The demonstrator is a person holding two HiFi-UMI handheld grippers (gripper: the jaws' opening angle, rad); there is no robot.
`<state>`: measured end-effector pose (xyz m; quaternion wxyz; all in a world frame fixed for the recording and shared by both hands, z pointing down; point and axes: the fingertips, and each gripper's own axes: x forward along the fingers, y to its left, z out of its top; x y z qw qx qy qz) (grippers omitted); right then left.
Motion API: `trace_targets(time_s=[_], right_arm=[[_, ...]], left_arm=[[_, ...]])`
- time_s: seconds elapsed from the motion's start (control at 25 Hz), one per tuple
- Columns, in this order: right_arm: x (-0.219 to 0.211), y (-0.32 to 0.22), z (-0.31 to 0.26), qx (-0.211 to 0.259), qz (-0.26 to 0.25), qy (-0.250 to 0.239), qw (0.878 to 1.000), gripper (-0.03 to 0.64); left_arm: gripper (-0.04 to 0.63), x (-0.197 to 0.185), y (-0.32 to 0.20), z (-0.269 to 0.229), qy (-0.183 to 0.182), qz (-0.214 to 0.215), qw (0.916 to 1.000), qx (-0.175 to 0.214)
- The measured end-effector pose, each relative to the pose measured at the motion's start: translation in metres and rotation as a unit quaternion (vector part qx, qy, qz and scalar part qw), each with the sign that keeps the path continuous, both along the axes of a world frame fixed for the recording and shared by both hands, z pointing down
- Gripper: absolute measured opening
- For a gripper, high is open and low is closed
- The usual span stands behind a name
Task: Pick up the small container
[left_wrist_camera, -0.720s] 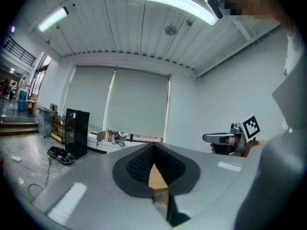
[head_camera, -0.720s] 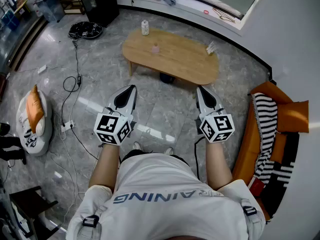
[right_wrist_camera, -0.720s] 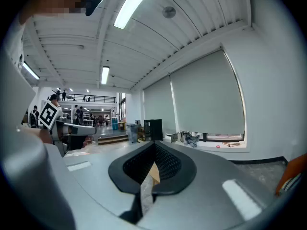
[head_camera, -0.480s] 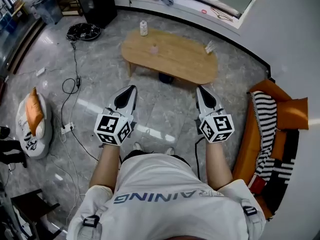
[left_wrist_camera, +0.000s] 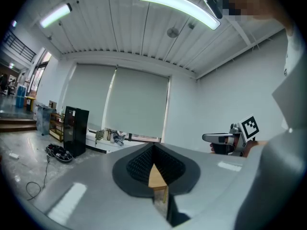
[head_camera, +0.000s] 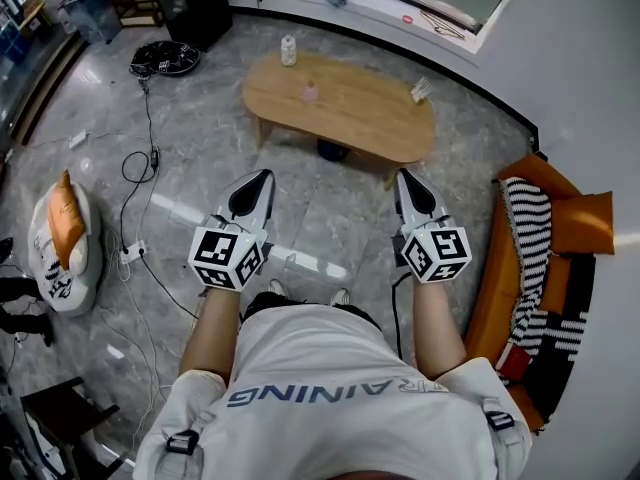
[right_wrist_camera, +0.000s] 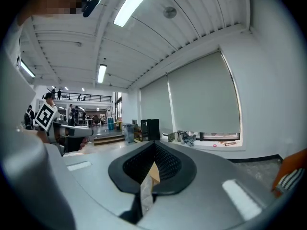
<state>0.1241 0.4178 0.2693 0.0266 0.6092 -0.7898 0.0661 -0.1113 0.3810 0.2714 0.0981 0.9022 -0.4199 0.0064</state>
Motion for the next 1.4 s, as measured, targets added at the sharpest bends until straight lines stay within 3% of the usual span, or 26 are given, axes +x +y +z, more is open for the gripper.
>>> trace_targets(time_s=[0.36, 0.6, 1.0, 1.2, 1.4], right_arm=[[-0.061, -0.013, -0.007, 0.009, -0.003, 0.008, 1.000, 0.015], [-0.100, -0.022, 0.003, -0.011, -0.015, 0.038, 0.999, 0.015], [-0.104, -0.081, 0.022, -0.027, -0.038, 0.037, 0.998, 0.015], [-0.089, -0.140, 0.035, -0.029, -0.049, 0.015, 0.998, 0.015], [-0.067, -0.207, 0.034, -0.028, -0.074, 0.004, 0.997, 0.015]], left_arm=[[0.002, -0.069, -0.010, 0.003, 0.020, -0.001, 0.9998, -0.004], [0.002, -0.104, -0.023, 0.006, 0.019, 0.004, 0.9998, -0.003], [0.002, -0.099, -0.077, 0.024, 0.008, -0.008, 0.9996, -0.025], [0.002, -0.094, -0.128, 0.024, -0.001, -0.032, 0.9991, -0.027], [0.002, -0.062, -0.186, 0.017, -0.008, -0.046, 0.9986, -0.025]])
